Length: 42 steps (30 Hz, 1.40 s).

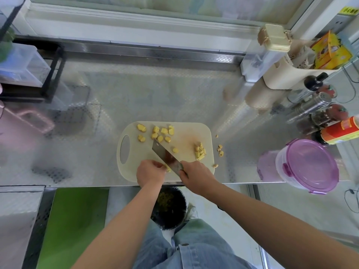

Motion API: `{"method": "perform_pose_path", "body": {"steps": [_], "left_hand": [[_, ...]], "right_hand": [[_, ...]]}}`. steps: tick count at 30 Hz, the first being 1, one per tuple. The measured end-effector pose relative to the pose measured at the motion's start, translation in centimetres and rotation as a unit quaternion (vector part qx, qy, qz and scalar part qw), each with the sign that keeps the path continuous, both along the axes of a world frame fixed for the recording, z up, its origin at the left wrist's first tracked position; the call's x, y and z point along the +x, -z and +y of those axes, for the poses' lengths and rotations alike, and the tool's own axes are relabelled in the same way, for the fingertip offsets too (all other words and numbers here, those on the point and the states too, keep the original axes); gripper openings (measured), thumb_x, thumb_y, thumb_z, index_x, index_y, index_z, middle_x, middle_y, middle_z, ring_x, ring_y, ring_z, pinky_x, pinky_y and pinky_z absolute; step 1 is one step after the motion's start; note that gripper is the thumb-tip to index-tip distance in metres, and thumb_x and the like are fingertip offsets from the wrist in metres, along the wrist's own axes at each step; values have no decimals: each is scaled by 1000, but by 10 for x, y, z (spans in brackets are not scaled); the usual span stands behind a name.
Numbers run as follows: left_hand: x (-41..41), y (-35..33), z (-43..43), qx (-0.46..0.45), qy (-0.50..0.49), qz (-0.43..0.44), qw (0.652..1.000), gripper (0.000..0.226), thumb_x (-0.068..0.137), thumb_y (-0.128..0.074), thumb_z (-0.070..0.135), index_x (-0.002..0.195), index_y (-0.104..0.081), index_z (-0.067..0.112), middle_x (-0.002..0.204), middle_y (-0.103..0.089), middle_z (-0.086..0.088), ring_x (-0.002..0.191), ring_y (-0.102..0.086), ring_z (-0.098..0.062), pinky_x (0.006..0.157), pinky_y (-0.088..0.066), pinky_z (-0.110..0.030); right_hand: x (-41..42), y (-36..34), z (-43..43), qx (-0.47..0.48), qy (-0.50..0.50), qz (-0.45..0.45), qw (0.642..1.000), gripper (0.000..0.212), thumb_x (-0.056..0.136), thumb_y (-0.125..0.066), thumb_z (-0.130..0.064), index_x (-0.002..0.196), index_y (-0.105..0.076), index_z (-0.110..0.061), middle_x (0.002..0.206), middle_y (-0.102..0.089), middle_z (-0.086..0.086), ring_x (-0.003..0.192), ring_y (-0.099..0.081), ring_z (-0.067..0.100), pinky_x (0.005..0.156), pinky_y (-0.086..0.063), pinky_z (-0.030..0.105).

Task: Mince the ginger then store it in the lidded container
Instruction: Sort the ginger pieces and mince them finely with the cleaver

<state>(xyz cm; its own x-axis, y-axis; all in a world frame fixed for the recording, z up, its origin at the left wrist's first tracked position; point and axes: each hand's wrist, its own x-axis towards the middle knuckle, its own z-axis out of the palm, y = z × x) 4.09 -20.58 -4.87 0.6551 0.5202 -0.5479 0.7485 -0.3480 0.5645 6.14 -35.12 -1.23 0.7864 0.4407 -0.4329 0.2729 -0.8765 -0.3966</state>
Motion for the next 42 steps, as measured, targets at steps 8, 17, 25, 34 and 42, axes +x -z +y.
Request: {"method": "perform_pose_path", "body": {"steps": [8, 17, 25, 34, 42], "left_hand": [[1, 2, 0, 10, 7, 5, 1000, 11, 76, -74, 25, 81, -77, 16, 75, -72, -3, 68, -64, -23, 57, -38, -23], [1, -2, 1, 2, 16, 2, 1000, 8, 77, -74, 22, 76, -76, 14, 71, -68, -2, 69, -61, -22, 56, -36, -23], [3, -1, 2, 2, 25, 6, 1000, 10, 78, -75, 22, 82, -78, 14, 82, -74, -4, 69, -58, -18, 61, -39, -23], [1, -1, 2, 8, 29, -5, 1000, 11, 79, -75, 22, 85, -78, 13, 86, -74, -5, 74, -59, -18, 64, -41, -25], [0, -1, 2, 8, 31, -5, 999, 11, 81, -72, 22, 87, -77, 14, 86, -74, -4, 72, -59, -17, 64, -42, -25]], "right_hand": [[2, -4, 9, -24, -8, 10, 1000, 17, 97, -37, -20, 82, -42, -13, 69, -43, 3, 65, -46, 24, 58, -34, 31], [-2, -2, 15, -53, -21, -7, 998, 13, 98, -35, -17, 90, -45, -14, 78, -49, 6, 71, -52, 25, 62, -40, 32], [-5, 5, 20, -64, -18, -10, 998, 18, 99, -38, -15, 109, -52, -12, 85, -58, 8, 78, -60, 26, 70, -53, 37], [-9, 8, 18, -48, -6, -18, 999, 16, 99, -38, -15, 108, -50, -11, 80, -50, 6, 73, -53, 26, 62, -40, 33], [-11, 11, 13, 3, 49, 2, 999, 20, 101, -36, -26, 105, -52, -14, 84, -52, 5, 76, -51, 23, 64, -40, 31]]}}
